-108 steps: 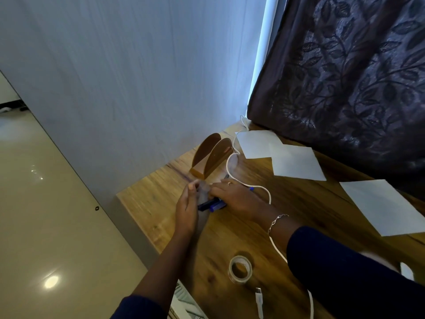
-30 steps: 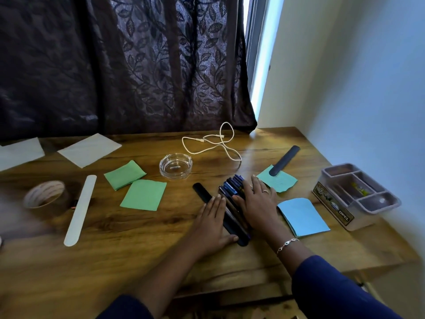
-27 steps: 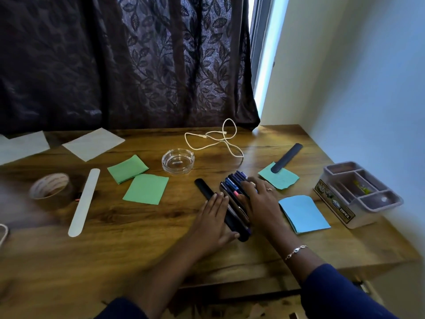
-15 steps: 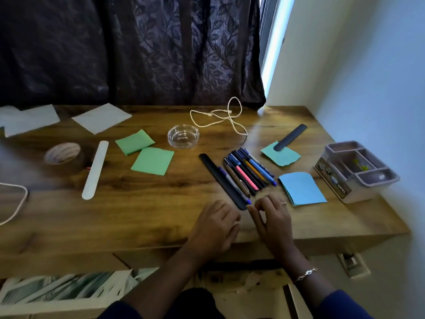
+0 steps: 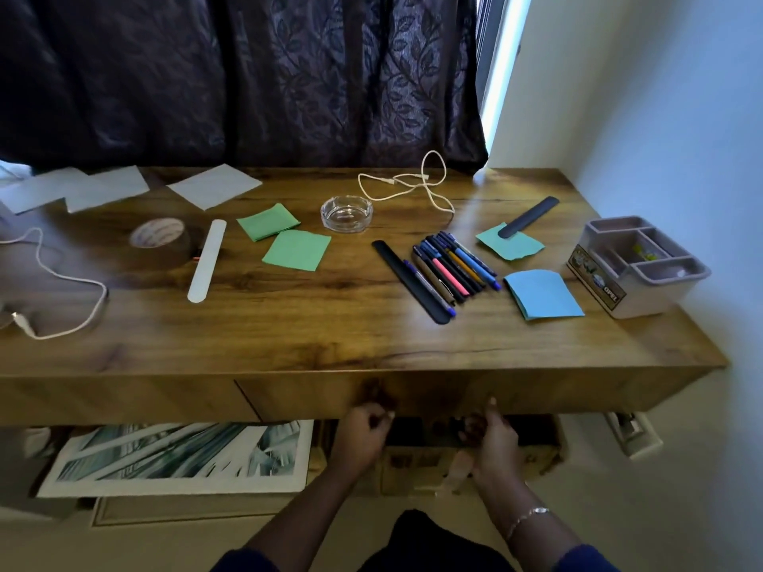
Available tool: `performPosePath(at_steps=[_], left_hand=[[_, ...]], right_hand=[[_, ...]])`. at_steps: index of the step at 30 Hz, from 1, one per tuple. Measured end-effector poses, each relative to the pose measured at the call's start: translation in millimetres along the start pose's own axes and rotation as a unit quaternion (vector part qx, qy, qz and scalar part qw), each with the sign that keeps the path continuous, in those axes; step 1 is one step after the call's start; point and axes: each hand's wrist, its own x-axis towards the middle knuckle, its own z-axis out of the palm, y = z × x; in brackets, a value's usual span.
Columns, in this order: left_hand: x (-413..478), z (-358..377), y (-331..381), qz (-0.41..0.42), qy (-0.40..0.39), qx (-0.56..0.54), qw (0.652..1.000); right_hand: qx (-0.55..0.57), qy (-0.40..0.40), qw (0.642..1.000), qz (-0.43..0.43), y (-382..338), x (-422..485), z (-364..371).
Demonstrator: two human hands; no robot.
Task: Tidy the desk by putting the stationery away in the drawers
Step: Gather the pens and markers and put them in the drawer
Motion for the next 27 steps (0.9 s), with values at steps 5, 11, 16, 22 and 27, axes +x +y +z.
performPosePath(at_steps=[5,11,16,22,27], left_hand=[[6,-11,-11,-0.274,0.064,-0.439,0.853],[19,-7,-9,-0.299,0.121,-0.536,0.78],[27,-1,-16,-0.305,0.106,-0.542,0.776],[24,-2,-26,-0.326,0.086,-0.518,0.786],[12,4,-45,-0.345,0.069,-0.458,0.816]], right_hand=[[0.153,-0.02,0.982,0.113,12,27,3],[0.191,-0.014,0.967,0.168,21,47,12],[0.244,-0.002,0.951,0.188,22,57,21],[0.242,0.032,0.952,0.187,26,55,18],[0.24,0.05,0.95,0.192,39,38,1]])
